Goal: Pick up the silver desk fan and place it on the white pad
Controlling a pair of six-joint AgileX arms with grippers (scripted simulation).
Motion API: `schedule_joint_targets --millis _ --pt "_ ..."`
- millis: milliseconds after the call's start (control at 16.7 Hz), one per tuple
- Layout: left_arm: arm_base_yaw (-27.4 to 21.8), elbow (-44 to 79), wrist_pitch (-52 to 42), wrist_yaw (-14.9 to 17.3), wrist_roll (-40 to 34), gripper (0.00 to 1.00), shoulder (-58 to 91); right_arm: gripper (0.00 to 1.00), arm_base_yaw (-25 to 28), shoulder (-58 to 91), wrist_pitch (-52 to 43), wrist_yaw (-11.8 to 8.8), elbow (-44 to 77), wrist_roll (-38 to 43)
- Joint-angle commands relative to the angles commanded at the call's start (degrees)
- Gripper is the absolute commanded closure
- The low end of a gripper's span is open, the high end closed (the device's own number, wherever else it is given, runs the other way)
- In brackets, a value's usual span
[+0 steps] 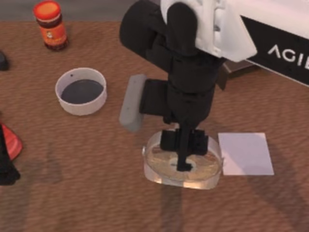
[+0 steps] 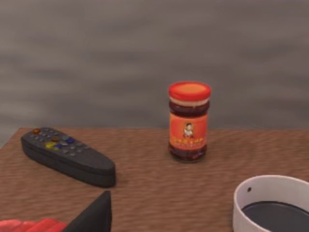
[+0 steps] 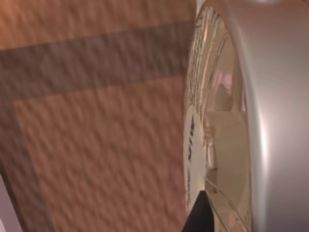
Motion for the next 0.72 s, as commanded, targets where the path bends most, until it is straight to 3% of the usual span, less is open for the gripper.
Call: schedule_joint_targets --millis 360,720 --pt "0.0 0.0 0.0 0.0 0.0 0.00 0.0 1.00 -3.1 -1.1 0.4 0.0 -1.9 -3.9" --pt "0.0 0.0 0.0 0.0 0.0 0.00 0.0 1.00 -15.1 -6.5 2.1 -0.1 -8.9 -21.9"
